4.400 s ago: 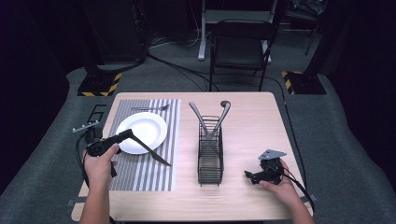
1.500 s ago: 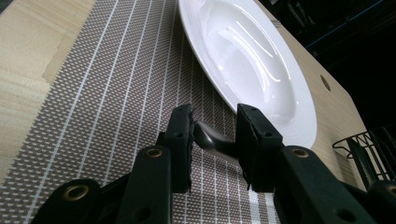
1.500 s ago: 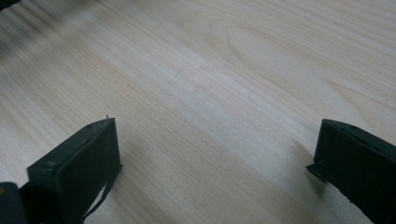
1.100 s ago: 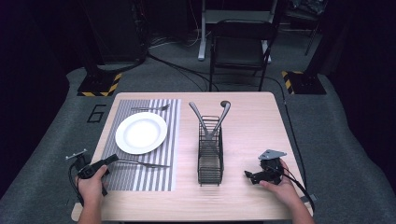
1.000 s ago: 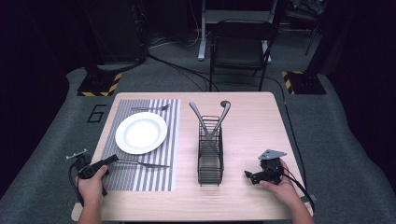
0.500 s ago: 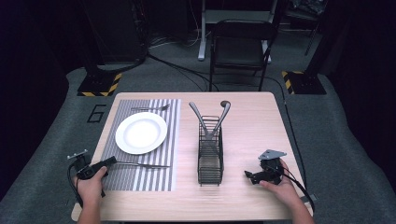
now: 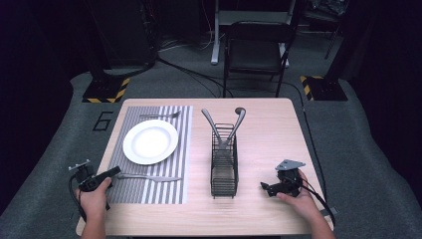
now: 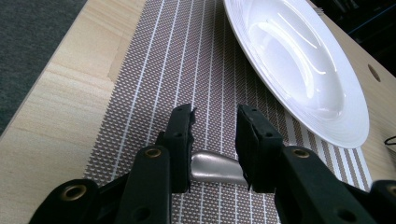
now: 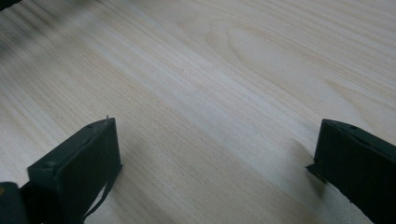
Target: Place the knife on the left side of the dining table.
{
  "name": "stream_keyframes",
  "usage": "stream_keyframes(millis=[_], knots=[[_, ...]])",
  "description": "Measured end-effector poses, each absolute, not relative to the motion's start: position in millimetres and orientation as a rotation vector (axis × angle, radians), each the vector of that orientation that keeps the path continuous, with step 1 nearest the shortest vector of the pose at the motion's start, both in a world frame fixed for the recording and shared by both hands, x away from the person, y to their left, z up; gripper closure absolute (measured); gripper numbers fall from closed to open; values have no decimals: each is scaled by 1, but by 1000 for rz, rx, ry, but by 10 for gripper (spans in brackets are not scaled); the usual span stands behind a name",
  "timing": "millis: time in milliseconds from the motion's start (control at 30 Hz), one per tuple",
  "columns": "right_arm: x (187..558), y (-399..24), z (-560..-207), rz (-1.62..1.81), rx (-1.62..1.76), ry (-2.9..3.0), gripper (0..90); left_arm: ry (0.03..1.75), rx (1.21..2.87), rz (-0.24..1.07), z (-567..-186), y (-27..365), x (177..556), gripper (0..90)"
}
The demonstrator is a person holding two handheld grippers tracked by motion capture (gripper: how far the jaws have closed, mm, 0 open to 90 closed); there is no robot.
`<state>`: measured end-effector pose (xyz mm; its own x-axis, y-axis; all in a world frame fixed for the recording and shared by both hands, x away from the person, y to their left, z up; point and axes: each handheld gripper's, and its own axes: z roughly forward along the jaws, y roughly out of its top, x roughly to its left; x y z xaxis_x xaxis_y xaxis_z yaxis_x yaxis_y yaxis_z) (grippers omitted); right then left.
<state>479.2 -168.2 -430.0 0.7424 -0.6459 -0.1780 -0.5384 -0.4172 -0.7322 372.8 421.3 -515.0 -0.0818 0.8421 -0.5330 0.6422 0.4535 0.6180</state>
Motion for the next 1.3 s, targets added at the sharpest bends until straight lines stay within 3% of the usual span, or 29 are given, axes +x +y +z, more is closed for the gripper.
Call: stream_keyframes(millis=[567,1300], knots=[[479,-168,-430,-165,-2115,888,0,1648,1488,347,-497,380,375,542],[479,-168,-430,-165,-2116,887,0,1501,1702,352,-494,330,375,510]])
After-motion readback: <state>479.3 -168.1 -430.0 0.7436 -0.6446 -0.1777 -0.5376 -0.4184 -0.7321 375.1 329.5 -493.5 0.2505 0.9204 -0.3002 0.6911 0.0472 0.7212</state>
